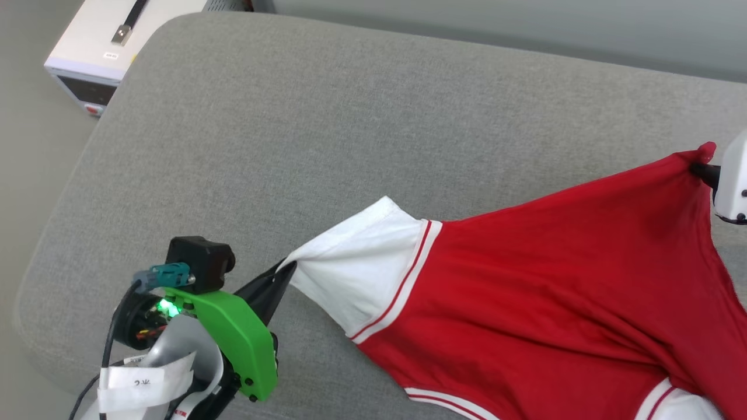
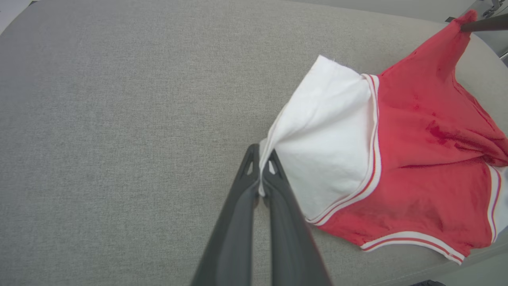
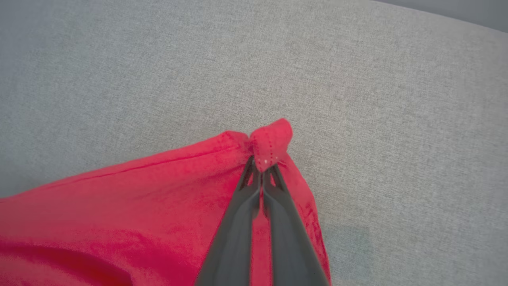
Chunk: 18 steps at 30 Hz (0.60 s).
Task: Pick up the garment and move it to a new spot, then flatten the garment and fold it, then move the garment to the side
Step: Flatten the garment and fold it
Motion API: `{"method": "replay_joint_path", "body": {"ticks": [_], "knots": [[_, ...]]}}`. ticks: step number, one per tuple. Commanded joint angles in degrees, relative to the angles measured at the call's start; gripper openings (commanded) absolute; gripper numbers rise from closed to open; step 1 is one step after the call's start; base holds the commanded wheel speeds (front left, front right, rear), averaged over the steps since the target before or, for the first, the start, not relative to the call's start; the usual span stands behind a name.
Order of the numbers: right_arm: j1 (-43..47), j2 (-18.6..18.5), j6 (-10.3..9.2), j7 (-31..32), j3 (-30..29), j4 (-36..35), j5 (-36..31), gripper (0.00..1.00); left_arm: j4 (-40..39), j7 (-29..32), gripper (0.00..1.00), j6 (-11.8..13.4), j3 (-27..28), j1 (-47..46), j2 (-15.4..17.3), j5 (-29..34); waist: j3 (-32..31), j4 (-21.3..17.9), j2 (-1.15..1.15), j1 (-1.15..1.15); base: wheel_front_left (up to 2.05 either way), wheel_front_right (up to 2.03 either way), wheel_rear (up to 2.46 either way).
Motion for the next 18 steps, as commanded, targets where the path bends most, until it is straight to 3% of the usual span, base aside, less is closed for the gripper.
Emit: {"method": "replay_joint_path", "body": {"ticks": [1, 18], "knots": [[1.3, -0.6, -0.05, -1.4, 0.1, -0.9, 0.8, 0.00, -0.7, -0.1, 0.00, 0.7, 0.8, -1.0, 0.8, 0.8, -5.2, -4.1, 0.00, 0.00, 0.00, 0.00, 0.00], [11.9, -3.8, -0.05, -11.7, -7.4, -18.9, 6.8, 0.00, -7.7, -3.0, 0.00, 4.1, 9.6, -3.0, 4.6, 1.8, -11.2, -10.4, 0.00, 0.00, 0.00, 0.00, 0.00]]}}
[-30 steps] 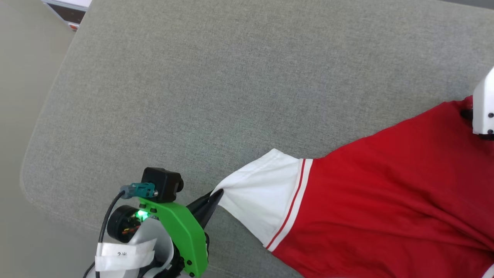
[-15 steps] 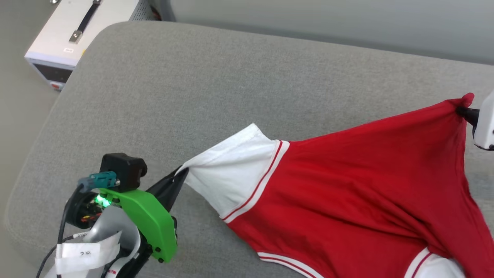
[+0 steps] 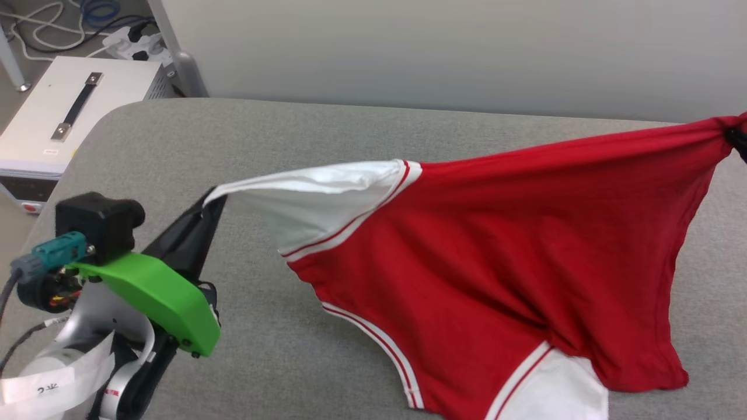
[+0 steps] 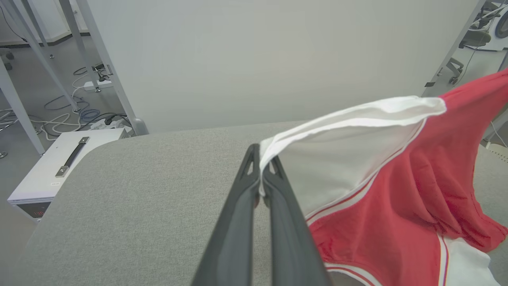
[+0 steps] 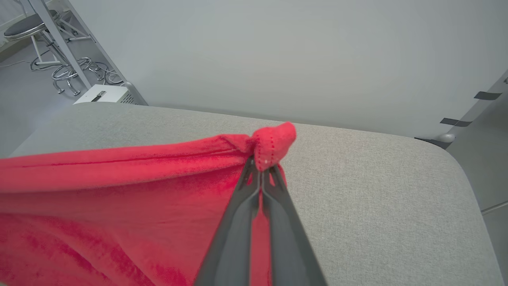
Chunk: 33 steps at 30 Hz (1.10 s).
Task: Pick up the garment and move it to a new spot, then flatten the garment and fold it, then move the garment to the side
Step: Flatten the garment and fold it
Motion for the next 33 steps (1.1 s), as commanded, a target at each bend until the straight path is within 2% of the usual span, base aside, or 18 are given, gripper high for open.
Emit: {"method": "replay_joint_path", "body": {"ticks": [1, 12, 21, 27, 33], "knots": [[1.2, -0.3, -0.06, -0.7, -0.9, -1.6, 0.2, 0.00, -0.2, -1.0, 0.00, 0.5, 1.2, -1.7, 0.8, 0.9, -1.5, -1.9, 0.00, 0.00, 0.00, 0.00, 0.00], [1.6, 0.5, -0.06, -3.5, -5.5, -12.1, -0.3, 0.00, -2.8, -8.8, 0.00, 1.4, 6.3, -6.5, 0.6, 3.6, -2.5, -5.4, 0.00, 0.00, 0.00, 0.00, 0.00], [-3.7, 1.0, -0.06, -5.2, -7.9, -14.5, -1.3, 0.00, -4.4, -11.4, 0.00, 2.4, 11.1, -13.5, 1.9, 4.4, 0.5, -7.3, 0.00, 0.00, 0.00, 0.00, 0.00], [-9.4, 1.9, -0.06, -5.9, -8.0, -12.8, -2.2, 0.00, -1.5, -9.6, 0.00, 0.4, 11.8, -23.7, 4.9, 4.2, 4.9, -7.6, 0.00, 0.00, 0.00, 0.00, 0.00], [-16.9, 1.9, -0.06, -8.5, -4.7, -9.8, -4.7, 0.00, 4.7, -6.0, 0.00, -3.6, 9.5, -35.5, 9.2, 4.8, 11.1, -8.2, 0.00, 0.00, 0.00, 0.00, 0.00]]}}
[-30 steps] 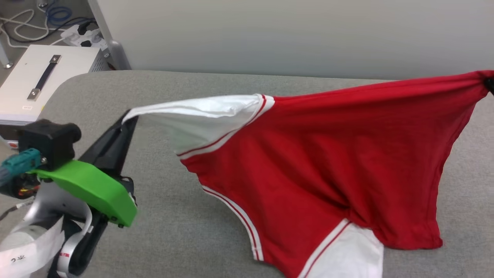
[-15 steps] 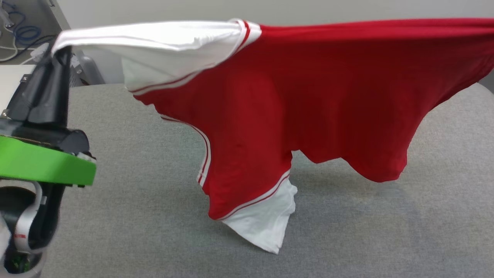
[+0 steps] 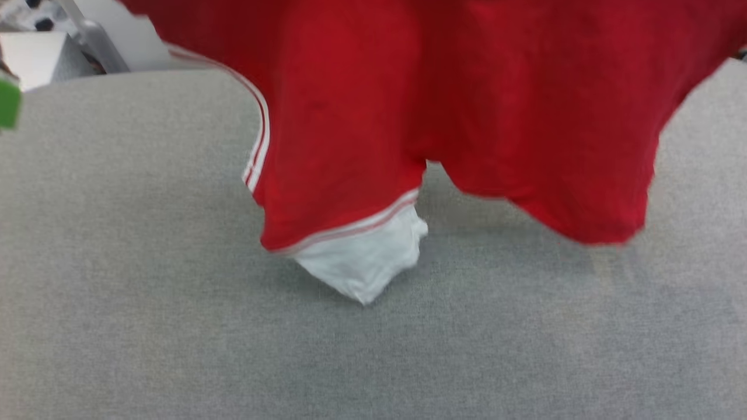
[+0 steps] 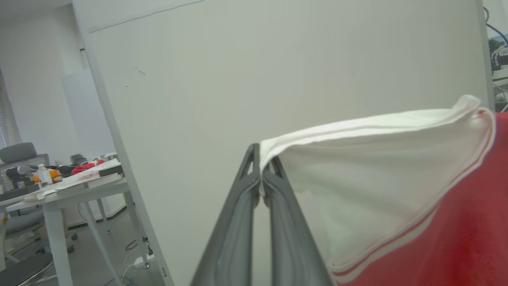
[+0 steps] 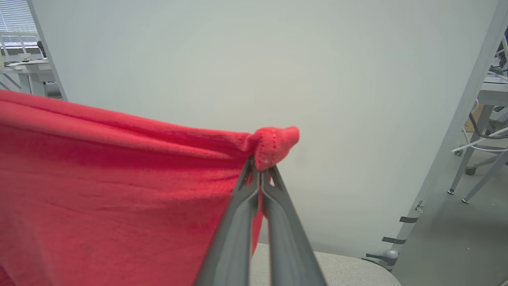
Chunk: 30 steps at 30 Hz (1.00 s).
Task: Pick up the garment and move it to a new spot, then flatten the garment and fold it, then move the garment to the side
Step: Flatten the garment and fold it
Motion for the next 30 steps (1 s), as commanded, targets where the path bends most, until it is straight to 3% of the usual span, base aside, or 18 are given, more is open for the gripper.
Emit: {"method": "replay_joint_path", "body": {"ticks": [1, 12, 20, 30], "knots": [[-2.0, -0.3, -0.13, -0.6, 0.0, 1.5, -0.9, 0.00, 1.8, 0.5, 0.00, -0.5, 0.3, -3.1, 1.2, 0.5, 4.9, -0.7, 0.00, 0.00, 0.00, 0.00, 0.00], [-21.6, -0.6, -0.13, -7.0, 4.0, 13.7, -4.9, 0.00, 17.7, 0.1, 0.00, -6.7, -4.8, -29.6, 0.4, 2.1, 18.8, -0.5, 0.00, 0.00, 0.00, 0.00, 0.00], [-40.2, 1.6, -0.13, -13.7, 7.5, 27.2, -10.1, 0.00, 36.0, -7.9, 0.00, -9.9, -9.1, -52.9, -2.5, 8.3, 28.3, -0.6, 0.00, 0.00, 0.00, 0.00, 0.00], [-58.0, 6.9, -0.13, -25.4, 7.8, 45.3, -19.2, 0.00, 58.2, -24.8, 0.00, -10.1, -12.7, -70.5, -8.3, 14.3, 33.8, 0.3, 0.00, 0.00, 0.00, 0.00, 0.00]]}}
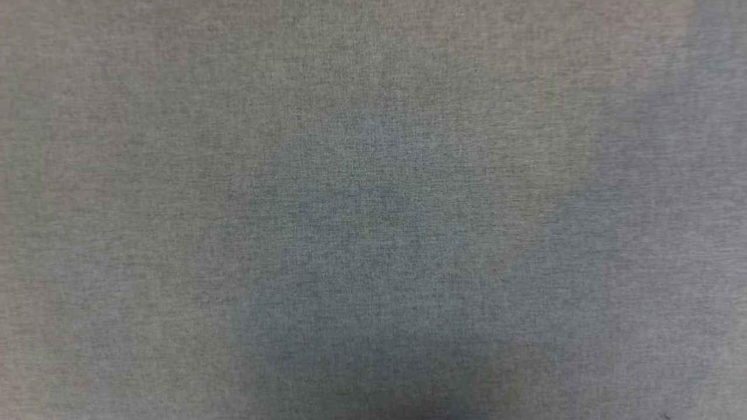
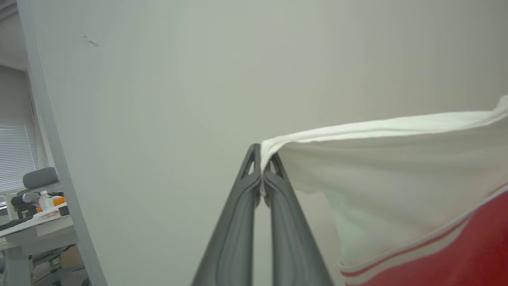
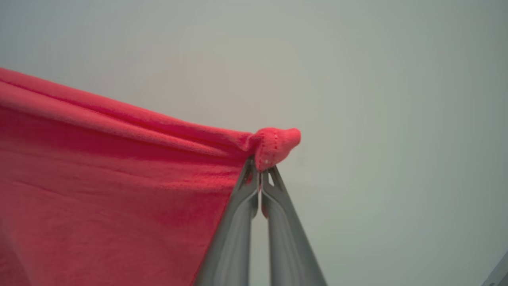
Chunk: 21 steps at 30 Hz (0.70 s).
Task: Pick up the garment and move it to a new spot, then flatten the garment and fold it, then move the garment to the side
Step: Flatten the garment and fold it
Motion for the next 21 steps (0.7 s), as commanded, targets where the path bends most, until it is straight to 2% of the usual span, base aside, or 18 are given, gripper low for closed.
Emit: {"method": "replay_joint_path", "body": {"ticks": [1, 4, 9, 15, 21], "knots": [[-0.6, -0.7, -0.59, -1.4, -0.9, 2.1, -1.3, 0.00, 2.1, -2.0, 0.00, 0.8, 0.6, -2.0, 0.5, 0.5, 2.9, 0.7, 0.00, -0.02, 0.00, 0.00, 0.00], [-1.6, 0.4, -0.59, -4.6, -0.4, 5.9, -2.7, 0.00, 6.8, -6.0, 0.00, 0.8, 0.8, -3.3, -1.8, -0.3, 3.1, 1.4, 0.00, -0.02, 0.00, 0.00, 0.00], [-0.4, 1.1, -0.59, -9.2, 0.8, 9.9, -3.0, 0.00, 9.9, -9.0, 0.00, 0.5, 0.8, -0.5, -5.4, -1.7, 3.2, 2.7, 0.00, -0.02, 0.00, 0.00, 0.00], [5.9, 0.8, -0.59, -14.4, 4.4, 13.2, -2.7, 0.00, 7.0, -9.5, 0.00, -0.2, 0.6, 11.1, -8.6, -2.3, 1.0, 3.7, 0.00, -0.02, 0.00, 0.00, 0.00], [15.6, 0.4, -0.59, -18.1, 10.2, 15.0, -0.8, 0.00, 0.1, -9.5, 0.00, -0.2, 2.6, 28.4, -11.7, -2.8, -4.6, 4.5, 0.00, -0.02, 0.00, 0.00, 0.00]]}}
